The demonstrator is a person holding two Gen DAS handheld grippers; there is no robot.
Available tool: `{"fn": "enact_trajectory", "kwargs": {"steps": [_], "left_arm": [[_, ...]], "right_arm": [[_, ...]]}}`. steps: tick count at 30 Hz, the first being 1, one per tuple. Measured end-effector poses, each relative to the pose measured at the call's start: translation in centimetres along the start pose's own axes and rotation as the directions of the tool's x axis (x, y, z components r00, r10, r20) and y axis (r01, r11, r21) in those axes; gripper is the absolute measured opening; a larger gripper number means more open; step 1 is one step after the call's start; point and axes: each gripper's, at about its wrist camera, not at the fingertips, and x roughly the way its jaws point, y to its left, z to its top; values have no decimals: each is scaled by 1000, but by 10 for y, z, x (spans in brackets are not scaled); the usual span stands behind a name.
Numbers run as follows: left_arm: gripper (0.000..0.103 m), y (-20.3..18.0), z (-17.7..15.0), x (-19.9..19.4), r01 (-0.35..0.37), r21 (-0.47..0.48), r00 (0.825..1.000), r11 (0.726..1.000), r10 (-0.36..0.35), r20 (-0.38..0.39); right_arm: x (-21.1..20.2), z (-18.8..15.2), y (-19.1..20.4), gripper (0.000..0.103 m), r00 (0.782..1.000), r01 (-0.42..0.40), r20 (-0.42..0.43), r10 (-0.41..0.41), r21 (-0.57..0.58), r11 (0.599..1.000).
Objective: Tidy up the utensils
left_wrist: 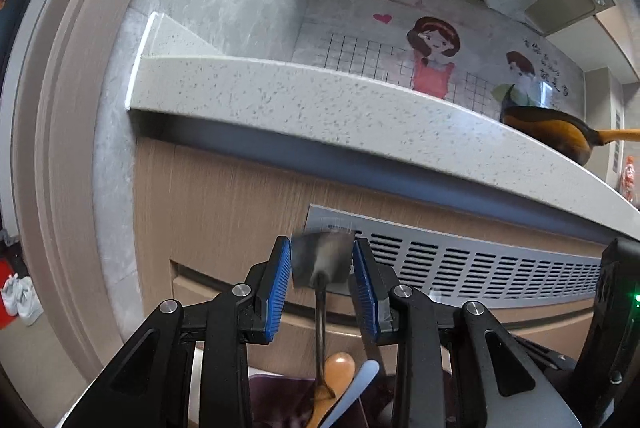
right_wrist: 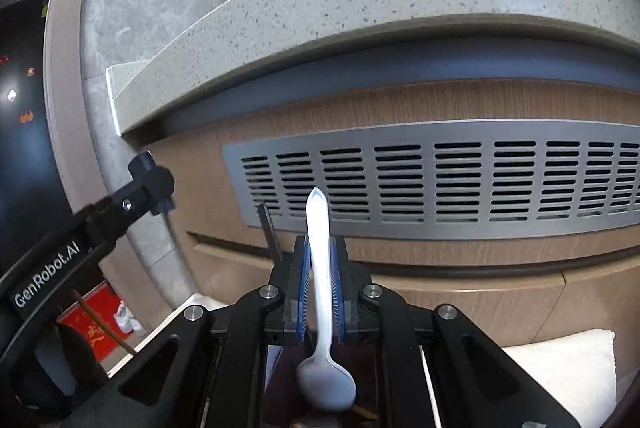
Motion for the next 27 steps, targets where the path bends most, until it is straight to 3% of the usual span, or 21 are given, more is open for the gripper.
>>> {"fn": "enact_trajectory", "kwargs": {"steps": [4,9,12,15,20,24,27], "left_arm": [[33,4,6,-5,20,-37,1000,999,-21,-20],[34,8,16,-14,67,-96,991,993,-78,-111],[43,5,14,-31,66,-80,979,995,-80,-187],[53,1,-3,-66,60,-31,976,998,-66,-209],[58,-13,-50,-134,-32,173,987,984,59,-151],[59,-13,-78,-171,-15,154,977,988,47,-206],[59,-16,-95,-204,-49,152,972,987,82,-218]], "right_arm": [[-9,1,-4,20,997,-56,-49,55,-2,998],[-33,5,-8,20,998,-46,-39,47,5,999],[-52,1,-5,20,998,-35,-54,35,-10,999],[-75,-9,2,21,997,-33,-73,30,-36,999],[-116,-43,13,25,992,-51,-117,39,-100,994],[-149,-78,27,25,988,-40,-153,13,-176,984],[-173,-99,29,25,982,-35,-187,10,-133,990]]}}
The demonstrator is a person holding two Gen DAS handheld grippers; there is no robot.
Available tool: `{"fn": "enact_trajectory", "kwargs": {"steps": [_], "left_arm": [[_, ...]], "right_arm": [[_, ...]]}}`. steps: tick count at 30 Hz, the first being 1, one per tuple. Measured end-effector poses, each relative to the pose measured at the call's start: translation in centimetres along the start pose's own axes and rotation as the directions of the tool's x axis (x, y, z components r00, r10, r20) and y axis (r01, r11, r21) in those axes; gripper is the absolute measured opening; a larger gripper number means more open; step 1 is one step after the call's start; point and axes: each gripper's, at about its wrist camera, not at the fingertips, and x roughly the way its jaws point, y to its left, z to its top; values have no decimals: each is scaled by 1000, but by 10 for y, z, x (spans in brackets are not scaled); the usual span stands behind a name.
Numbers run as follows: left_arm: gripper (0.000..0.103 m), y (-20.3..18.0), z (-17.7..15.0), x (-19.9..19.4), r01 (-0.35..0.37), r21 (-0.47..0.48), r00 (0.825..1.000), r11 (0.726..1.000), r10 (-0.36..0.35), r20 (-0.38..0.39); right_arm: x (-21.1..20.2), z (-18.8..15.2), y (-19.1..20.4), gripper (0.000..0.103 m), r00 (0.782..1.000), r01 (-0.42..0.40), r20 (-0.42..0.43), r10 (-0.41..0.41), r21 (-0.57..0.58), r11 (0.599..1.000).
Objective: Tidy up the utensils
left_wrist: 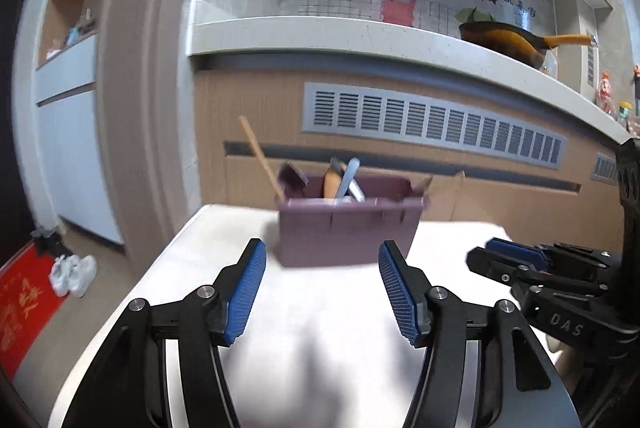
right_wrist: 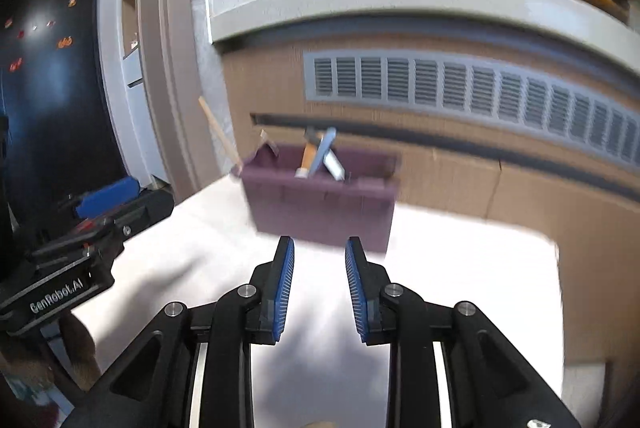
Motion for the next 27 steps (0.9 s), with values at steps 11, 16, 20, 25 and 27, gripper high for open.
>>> {"fn": "enact_trajectory", "kwargs": {"steps": [11,16,20,25,27], "left_arm": [[59,-14,-33,-40,-122,0,992,993,122,-40],[59,-16,-32,-40,-118,2,992,993,118,-55],[59,-15,-32,-36,-129,-1,989,992,128,-73],[59,-15,-34,-33,-123,-2,988,992,122,-92],[59,-15,-34,-32,-119,-3,988,993,118,-96]], "right_arm": [[-46,-55,16,25,996,63,59,-67,63,996],[-44,-55,15,25,996,62,64,-66,62,996],[-40,-56,16,25,997,59,51,-62,57,997],[-42,-56,16,25,997,61,54,-64,53,997],[-42,-56,16,25,996,62,55,-65,50,997]]}}
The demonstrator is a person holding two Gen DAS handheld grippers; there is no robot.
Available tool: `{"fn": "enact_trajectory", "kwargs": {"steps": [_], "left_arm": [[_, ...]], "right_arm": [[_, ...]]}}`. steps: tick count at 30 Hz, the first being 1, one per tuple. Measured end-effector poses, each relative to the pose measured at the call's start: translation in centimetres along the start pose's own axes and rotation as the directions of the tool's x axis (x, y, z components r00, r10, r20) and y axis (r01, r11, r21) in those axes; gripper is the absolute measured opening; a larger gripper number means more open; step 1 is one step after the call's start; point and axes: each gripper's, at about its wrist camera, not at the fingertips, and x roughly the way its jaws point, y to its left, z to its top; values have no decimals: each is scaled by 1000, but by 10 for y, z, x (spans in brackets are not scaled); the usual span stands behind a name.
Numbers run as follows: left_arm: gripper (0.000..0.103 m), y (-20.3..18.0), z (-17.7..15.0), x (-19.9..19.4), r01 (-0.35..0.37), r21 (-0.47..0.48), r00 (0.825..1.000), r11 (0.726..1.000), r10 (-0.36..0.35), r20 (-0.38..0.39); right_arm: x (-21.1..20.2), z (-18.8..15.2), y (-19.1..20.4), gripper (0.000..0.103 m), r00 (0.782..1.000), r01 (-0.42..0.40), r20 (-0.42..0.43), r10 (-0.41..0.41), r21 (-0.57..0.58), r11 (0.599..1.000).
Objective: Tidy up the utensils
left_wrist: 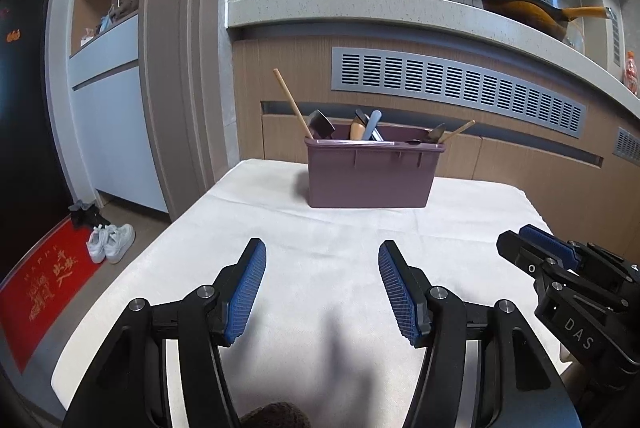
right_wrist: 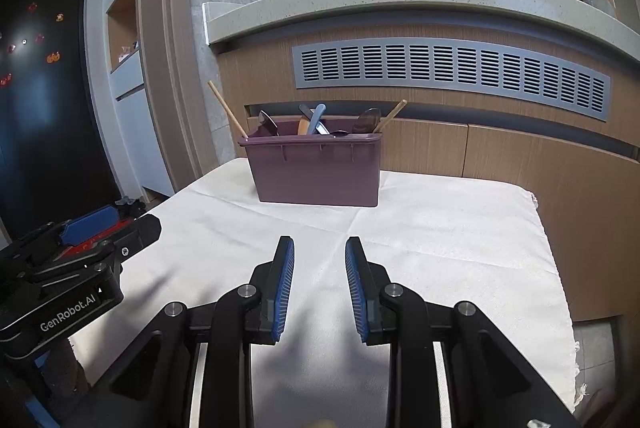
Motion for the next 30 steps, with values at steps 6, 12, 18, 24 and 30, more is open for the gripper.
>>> {"fn": "enact_trajectory", "kwargs": {"steps": [6,12,18,24,30], "left_arm": [[59,2,0,4,2,-4,1000,1000,-2,-17],[59,2,-1,5,2,-7,1000,1000,-2,-22],[59,4,-2,6,-1,-9,999,1000,1,-32],[59,5,-2,7,-2,-14,999,1000,1,-38],[59,6,-4,7,-2,-13,999,1000,1,-44]], "right_arm": [[1,0,0,25,1000,-2,-3,2,-1,1000],[1,-1,0,25,1000,-3,-2,3,-3,1000],[1,-1,1,25,1000,-2,-3,2,-1,1000],[1,-1,1,26,1000,-6,-1,6,-3,1000],[1,-1,0,26,1000,-12,-3,12,-9,1000]]}}
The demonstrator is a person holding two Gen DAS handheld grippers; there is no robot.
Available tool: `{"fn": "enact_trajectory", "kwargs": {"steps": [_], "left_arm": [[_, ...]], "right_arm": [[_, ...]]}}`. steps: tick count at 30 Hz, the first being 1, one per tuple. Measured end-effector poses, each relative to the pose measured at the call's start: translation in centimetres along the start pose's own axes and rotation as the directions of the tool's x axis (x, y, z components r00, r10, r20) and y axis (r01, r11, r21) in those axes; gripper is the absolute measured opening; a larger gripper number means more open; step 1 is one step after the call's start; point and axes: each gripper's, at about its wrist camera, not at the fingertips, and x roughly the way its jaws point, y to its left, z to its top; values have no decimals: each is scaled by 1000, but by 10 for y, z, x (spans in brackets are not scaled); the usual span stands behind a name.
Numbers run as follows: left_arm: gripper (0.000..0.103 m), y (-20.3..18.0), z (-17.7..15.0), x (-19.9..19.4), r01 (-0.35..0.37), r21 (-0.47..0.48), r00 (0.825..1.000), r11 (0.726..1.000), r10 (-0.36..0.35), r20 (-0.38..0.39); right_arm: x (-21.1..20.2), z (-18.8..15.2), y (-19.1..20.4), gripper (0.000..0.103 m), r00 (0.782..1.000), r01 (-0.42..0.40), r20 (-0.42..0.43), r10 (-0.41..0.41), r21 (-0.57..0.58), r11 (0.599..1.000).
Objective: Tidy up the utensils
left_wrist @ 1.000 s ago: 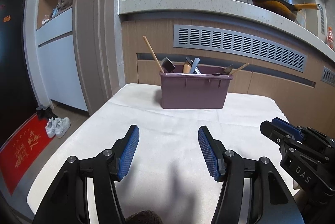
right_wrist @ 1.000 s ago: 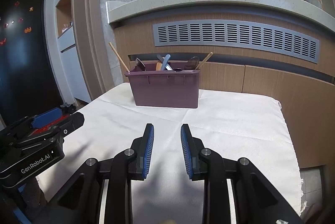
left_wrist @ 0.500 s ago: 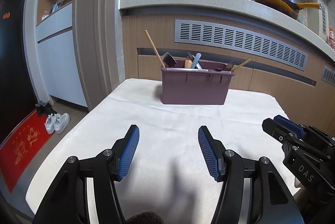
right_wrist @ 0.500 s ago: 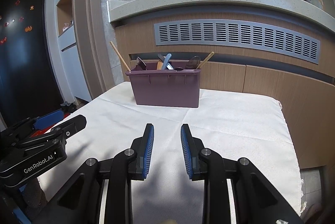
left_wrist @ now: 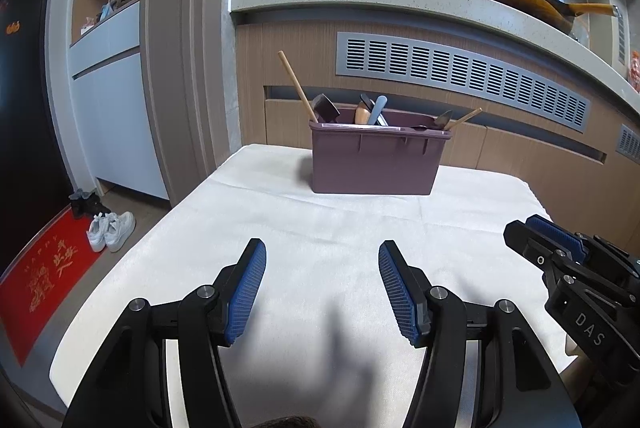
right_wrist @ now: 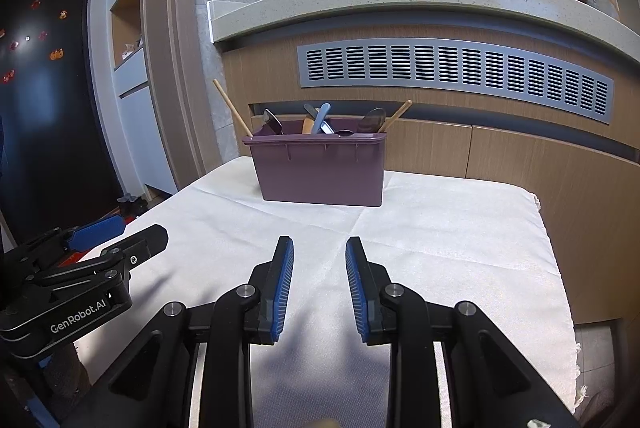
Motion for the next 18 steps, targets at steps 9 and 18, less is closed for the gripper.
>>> {"fn": "enact_trajectory", "kwargs": {"steps": [9,18], "left_arm": [[59,-1,-2,0,3,2,1000,1000,-3,-6],[59,4,-1,3,27,-18,999,999,-28,-27]], "right_arm": [[0,0,-1,26,1000,-3,-1,3,-3,1000],[0,0,-1,26,1000,-5,-1,5,-5,1000]]}}
